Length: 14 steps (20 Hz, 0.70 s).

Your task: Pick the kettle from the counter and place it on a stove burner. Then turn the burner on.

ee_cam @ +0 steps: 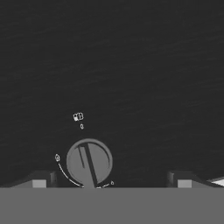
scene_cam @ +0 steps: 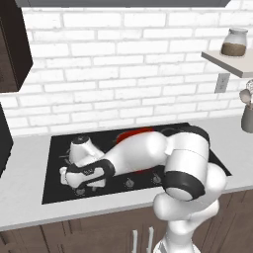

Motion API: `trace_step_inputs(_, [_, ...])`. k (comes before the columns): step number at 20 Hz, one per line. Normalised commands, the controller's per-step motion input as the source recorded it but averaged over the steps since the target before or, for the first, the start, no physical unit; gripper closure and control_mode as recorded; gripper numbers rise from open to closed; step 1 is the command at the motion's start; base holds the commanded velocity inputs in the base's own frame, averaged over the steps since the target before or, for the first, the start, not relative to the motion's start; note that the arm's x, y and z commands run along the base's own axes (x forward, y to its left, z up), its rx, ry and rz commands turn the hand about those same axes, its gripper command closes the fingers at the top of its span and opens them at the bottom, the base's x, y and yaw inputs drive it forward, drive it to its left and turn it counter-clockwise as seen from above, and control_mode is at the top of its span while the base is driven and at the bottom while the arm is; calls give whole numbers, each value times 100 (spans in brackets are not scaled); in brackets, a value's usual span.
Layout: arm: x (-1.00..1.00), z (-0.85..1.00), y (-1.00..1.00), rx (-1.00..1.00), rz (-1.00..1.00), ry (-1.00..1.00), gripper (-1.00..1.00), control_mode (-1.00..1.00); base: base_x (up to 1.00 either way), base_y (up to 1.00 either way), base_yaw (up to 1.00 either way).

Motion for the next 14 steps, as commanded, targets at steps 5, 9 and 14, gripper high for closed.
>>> trace_step_inputs(5, [14, -14, 6, 0, 0, -5, -100, -100, 0, 0, 0])
trace_step_inputs(9, [9, -19, 6, -1, 0, -3, -100, -100, 0, 0, 0])
trace_step_inputs(14, [3, -23, 4, 0, 0, -1, -100, -100, 0, 0, 0])
